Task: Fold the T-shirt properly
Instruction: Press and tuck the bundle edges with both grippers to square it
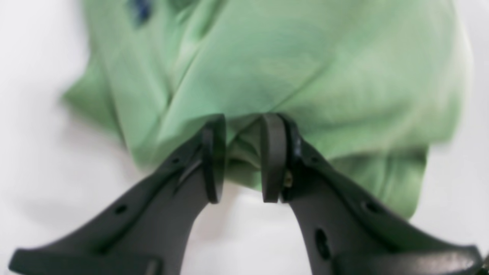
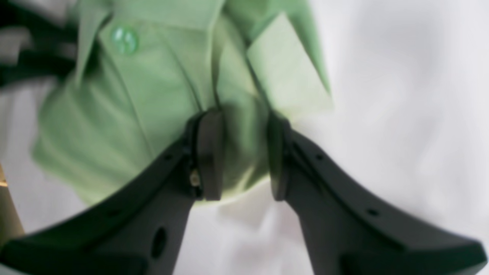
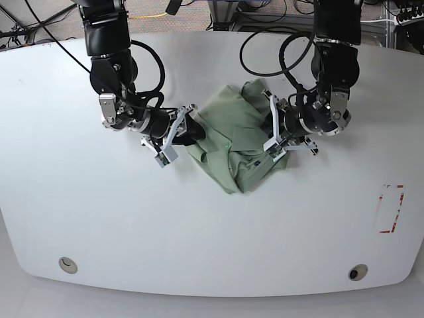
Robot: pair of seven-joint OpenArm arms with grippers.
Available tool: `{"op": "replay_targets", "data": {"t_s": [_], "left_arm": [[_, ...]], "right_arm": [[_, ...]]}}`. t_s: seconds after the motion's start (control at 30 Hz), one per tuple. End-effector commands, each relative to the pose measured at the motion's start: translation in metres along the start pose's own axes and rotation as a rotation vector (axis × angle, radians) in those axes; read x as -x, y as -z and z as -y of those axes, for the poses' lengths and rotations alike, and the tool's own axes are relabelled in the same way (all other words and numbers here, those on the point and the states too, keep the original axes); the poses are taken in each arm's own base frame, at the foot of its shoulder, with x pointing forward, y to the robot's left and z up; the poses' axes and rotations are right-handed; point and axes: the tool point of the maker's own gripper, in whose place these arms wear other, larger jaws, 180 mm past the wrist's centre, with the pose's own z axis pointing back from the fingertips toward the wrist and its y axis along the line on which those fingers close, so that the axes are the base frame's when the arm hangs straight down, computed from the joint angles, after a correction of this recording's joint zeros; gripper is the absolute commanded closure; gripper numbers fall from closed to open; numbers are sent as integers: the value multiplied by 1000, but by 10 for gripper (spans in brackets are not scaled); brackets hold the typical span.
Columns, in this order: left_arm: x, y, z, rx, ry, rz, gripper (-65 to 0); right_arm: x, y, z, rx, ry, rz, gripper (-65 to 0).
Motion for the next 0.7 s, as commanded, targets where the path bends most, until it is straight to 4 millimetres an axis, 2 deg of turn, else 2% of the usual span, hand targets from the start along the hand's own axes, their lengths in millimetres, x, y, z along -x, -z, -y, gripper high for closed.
{"op": "replay_targets", "data": {"t_s": [0.0, 0.17, 0.3, 0.37, 0.5, 0.6, 0.67], "left_arm": [[-14, -3, -25, -40, 12, 21, -139], [-11, -19, -67, -117, 49, -12, -139], [-23, -28, -82, -152, 69, 5, -139], [-25, -46, -100, -209, 81, 17, -139], [-36, -65, -115, -274, 43, 77, -139], [-43, -83, -124, -332, 8, 132, -139], [-42, -91, -121, -356, -31, 168, -140]], "right_arm": [[-5, -3, -5, -3, -28, 11, -182], [1, -11, -30, -24, -55, 24, -182], [-2, -5, -49, -55, -52, 18, -182], [-2, -2, -61, -74, -46, 22, -182], [-12, 4, -76, -101, -35, 55, -182], [-28, -4, -80, -99, -73, 88, -185], [-36, -11, -84, -93, -111, 90, -185]]}}
